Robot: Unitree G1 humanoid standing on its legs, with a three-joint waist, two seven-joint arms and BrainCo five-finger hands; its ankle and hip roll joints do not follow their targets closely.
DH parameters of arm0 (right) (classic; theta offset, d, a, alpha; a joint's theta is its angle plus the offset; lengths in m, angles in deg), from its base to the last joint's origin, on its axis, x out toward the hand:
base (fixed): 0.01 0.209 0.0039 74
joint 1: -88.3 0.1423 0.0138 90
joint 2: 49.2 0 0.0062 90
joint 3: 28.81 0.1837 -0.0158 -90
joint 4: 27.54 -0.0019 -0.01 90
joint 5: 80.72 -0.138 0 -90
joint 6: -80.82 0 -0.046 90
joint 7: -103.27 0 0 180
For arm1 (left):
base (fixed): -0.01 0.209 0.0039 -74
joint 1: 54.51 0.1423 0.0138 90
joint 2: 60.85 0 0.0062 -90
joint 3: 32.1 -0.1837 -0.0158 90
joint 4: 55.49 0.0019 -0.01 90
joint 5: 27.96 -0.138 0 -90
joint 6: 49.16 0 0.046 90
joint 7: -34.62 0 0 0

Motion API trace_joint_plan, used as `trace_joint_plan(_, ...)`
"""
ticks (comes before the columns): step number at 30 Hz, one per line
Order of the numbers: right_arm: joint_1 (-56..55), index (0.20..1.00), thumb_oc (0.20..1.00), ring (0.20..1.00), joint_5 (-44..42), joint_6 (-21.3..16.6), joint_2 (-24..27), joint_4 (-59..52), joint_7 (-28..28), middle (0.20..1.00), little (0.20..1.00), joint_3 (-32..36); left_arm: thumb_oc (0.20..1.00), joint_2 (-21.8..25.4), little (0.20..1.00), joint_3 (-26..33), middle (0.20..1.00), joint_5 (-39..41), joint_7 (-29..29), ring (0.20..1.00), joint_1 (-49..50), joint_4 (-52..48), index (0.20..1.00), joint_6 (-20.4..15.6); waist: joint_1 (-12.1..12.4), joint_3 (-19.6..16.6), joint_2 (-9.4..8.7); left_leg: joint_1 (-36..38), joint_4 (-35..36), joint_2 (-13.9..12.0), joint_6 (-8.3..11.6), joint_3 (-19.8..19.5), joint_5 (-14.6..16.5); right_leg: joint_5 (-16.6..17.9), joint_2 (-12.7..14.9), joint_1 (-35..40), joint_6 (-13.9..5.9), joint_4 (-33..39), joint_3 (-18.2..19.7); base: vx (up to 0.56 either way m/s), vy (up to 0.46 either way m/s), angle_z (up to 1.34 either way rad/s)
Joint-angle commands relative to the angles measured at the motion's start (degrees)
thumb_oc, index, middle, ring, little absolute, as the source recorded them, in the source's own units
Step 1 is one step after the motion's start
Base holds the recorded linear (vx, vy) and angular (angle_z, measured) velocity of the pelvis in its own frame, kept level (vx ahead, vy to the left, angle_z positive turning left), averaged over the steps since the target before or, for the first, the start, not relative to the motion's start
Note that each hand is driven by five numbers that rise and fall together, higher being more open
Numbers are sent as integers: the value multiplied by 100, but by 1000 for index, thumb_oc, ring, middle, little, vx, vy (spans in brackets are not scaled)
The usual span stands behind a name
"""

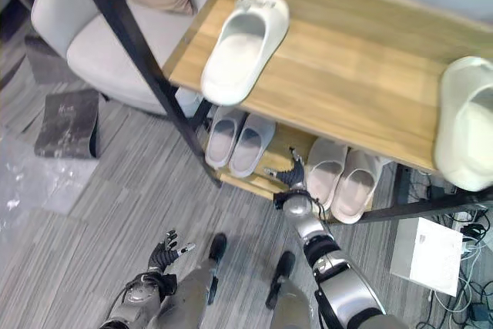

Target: Arrange the slippers neatly on the shoe rack.

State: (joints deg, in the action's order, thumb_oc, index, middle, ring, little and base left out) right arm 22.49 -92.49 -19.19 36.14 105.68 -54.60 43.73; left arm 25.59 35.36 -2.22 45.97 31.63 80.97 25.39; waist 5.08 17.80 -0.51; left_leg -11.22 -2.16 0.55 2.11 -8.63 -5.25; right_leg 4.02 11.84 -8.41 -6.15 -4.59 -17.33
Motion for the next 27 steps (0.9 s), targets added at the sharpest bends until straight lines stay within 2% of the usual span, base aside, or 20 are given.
trace_joint_plan(1, -56, 1000, 1000, 1000, -2, -285, 241, -233, -383, 1000, 1000, -155, 1000, 86, 1000, -133, 1000, -577, -130, 1000, -134, -110, 1000, -59, -78, -169, -22, 187, 105, -163, 163, 172, 327, -204, 3, 352, -293, 333, -70, 56, -31, -22)
trace_joint_plan(3, -576, 1000, 1000, 1000, 365, -181, 332, -468, -518, 1000, 1000, -225, 1000, 151, 1000, -298, 1000, -1100, -157, 1000, -195, -195, 1000, 12, -192, -320, -28, 354, 281, -232, 193, 231, 280, -148, -55, 488, -308, 537, -70, 88, -61, -18)
trace_joint_plan(4, -1283, 1000, 1000, 1000, 963, -114, 459, -740, -647, 1000, 1000, -266, 1000, 180, 1000, -562, 1000, -1750, -225, 1000, -293, -460, 1000, 69, -366, -510, -12, 565, 463, -298, 244, 346, 247, -88, -129, 644, -332, 744, -22, 89, -61, -19)
trace_joint_plan(5, -1300, 1000, 1000, 1000, 969, -109, 461, -752, -646, 1000, 1000, -263, 1000, 178, 1000, -567, 1000, -1754, -222, 1000, -282, -465, 1000, 72, -361, -514, -8, 577, 473, -302, 245, 348, 245, -85, -133, 655, -331, 753, -21, 105, -65, -24)
trace_joint_plan(6, -1634, 1000, 1000, 1000, 1298, -73, 497, -668, -667, 1000, 1000, -312, 1000, 156, 1000, -792, 1000, -1832, -348, 1000, -436, -670, 1000, 63, -502, -618, 24, 690, 579, -332, 262, 429, 221, -57, -175, 713, -349, 863, 24, 40, -33, -12)
trace_joint_plan(8, -1709, 1000, 1000, 1000, 1246, -42, 438, -427, -742, 1000, 1000, -305, 1000, 136, 1000, -891, 1000, -1917, -378, 1000, -487, -650, 1000, 62, -518, -653, 37, 748, 625, -351, 271, 467, 215, -52, -195, 749, -347, 900, 47, 42, -30, -25)
trace_joint_plan(9, -1885, 1000, 1000, 1000, 1354, 36, 445, -31, -778, 1000, 1000, -313, 1000, 47, 1000, -1236, 1000, -2099, -560, 1000, -711, -675, 1000, 115, -643, -746, 49, 859, 667, -369, 267, 555, 244, -57, -231, 798, -351, 948, 147, 40, -22, -31)
trace_joint_plan(10, -1886, 1000, 1000, 1000, 1357, 32, 447, -26, -776, 1000, 1000, -311, 1000, 42, 1000, -1240, 1000, -2100, -559, 1000, -711, -673, 1000, 115, -632, -749, 52, 860, 669, -370, 266, 564, 246, -57, -233, 794, -351, 948, 156, 59, -33, -30)
trace_joint_plan(14, -1965, 1000, 1000, 1000, 1421, 163, 501, 628, -741, 1000, 1000, -115, 1000, -138, 1000, -1743, 1000, -2161, -857, 1000, -1104, -757, 1000, 189, -866, -878, 103, 1027, 683, -396, 234, 756, 325, -50, -254, 811, -372, 959, 353, 41, -14, -26)
trace_joint_plan(17, -2030, 1000, 1000, 1000, 1490, 211, 600, 742, -726, 1000, 1000, -4, 1000, -201, 1000, -1992, 1000, -2163, -1020, 1000, -1312, -878, 1000, 227, -963, -921, 130, 1102, 687, -412, 227, 844, 362, -53, -273, 821, -371, 959, 440, 32, -6, -37)
trace_joint_plan(18, -1990, 1000, 1000, 1000, 1521, 253, 708, 987, -607, 1000, 1000, 179, 1000, -184, 1000, -2270, 1000, -2128, -1163, 1000, -1611, -1238, 1000, 209, -1068, -956, 177, 1150, 695, -416, 224, 890, 390, -59, -279, 826, -375, 959, 508, 41, -3, -30)
trace_joint_plan(21, -1957, 1000, 1000, 1000, 1374, 234, 809, 1101, -549, 1000, 1000, 403, 1000, 21, 1000, -2765, 1000, -1805, -1638, 1000, -2063, -2360, 1000, 146, -1152, -1004, 233, 1204, 706, -415, 225, 932, 420, -65, -280, 845, -384, 959, 540, 33, -1, -15)
trace_joint_plan(24, -1977, 1000, 1000, 1000, 1370, 201, 888, 1054, -564, 1000, 1000, 485, 1000, 262, 1000, -2976, 1000, -1260, -2082, 1000, -2485, -3470, 1000, 149, -1185, -1044, 254, 1236, 708, -420, 221, 957, 437, -73, -277, 860, -396, 959, 549, 25, -5, -9)
trace_joint_plan(27, -2073, 1000, 1000, 1000, 1432, 175, 938, 872, -613, 1000, 1000, 474, 1000, 429, 1000, -2899, 1000, -688, -2237, 1000, -2862, -4433, 1000, 139, -1205, -1075, 265, 1264, 713, -417, 223, 966, 445, -87, -278, 887, -394, 959, 559, 10, -9, -3)
